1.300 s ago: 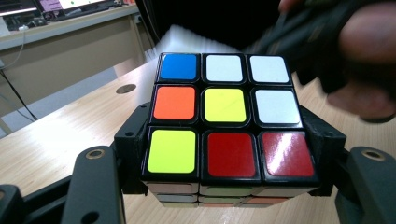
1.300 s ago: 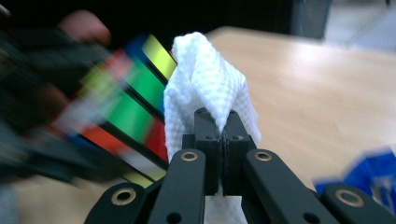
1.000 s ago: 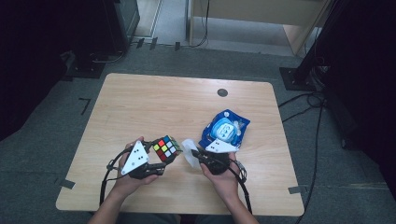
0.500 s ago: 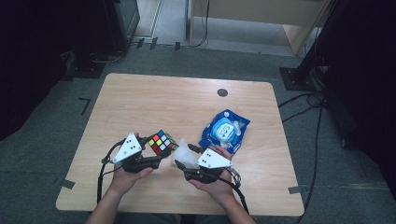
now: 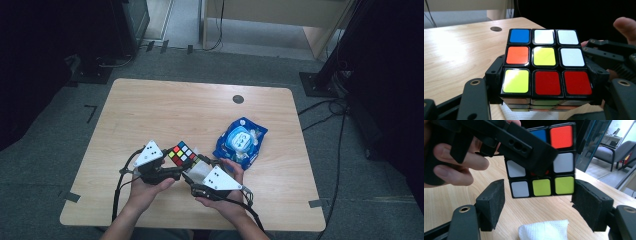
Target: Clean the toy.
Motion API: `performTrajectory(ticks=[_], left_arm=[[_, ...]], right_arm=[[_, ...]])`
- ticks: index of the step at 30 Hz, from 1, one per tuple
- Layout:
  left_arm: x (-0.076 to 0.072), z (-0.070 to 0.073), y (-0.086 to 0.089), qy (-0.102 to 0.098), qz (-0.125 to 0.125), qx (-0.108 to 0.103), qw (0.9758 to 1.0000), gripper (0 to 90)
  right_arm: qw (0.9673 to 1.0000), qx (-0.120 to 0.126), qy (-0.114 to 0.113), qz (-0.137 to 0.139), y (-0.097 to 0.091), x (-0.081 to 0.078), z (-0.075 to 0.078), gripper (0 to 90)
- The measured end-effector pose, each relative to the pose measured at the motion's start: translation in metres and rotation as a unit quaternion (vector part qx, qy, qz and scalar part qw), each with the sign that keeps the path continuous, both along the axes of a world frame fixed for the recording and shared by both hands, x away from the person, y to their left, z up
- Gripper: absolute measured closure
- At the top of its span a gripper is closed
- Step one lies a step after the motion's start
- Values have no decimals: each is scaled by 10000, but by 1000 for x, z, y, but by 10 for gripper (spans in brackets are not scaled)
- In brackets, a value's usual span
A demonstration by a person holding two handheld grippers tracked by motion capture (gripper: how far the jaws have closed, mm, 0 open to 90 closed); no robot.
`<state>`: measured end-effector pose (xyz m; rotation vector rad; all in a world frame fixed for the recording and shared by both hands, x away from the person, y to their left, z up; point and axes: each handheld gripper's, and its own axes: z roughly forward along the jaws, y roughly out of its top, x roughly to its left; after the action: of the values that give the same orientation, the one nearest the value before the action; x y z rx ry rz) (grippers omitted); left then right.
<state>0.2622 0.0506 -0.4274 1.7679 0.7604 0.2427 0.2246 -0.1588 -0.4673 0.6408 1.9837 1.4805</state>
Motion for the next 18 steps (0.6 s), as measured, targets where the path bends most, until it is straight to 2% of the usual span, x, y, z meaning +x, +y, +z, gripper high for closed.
performTrajectory(ticks=[3, 8, 14, 18], left_arm=[[-1, 2, -1, 66, -74, -68, 9999, 341], [0, 3, -1, 196, -123, -148, 9996, 341], [1, 2, 0, 200, -172, -186, 9995, 338], [3, 1, 1, 155, -199, -84, 9996, 321]], right_arm=[[10000, -5, 21, -58, 0, 1, -3, 294], [9998, -2, -145, -136, 0, -2, -2, 327], [10000, -48, -36, -3, -2, -1, -1, 345], [10000, -86, 35, 13, -2, 0, -1, 346]])
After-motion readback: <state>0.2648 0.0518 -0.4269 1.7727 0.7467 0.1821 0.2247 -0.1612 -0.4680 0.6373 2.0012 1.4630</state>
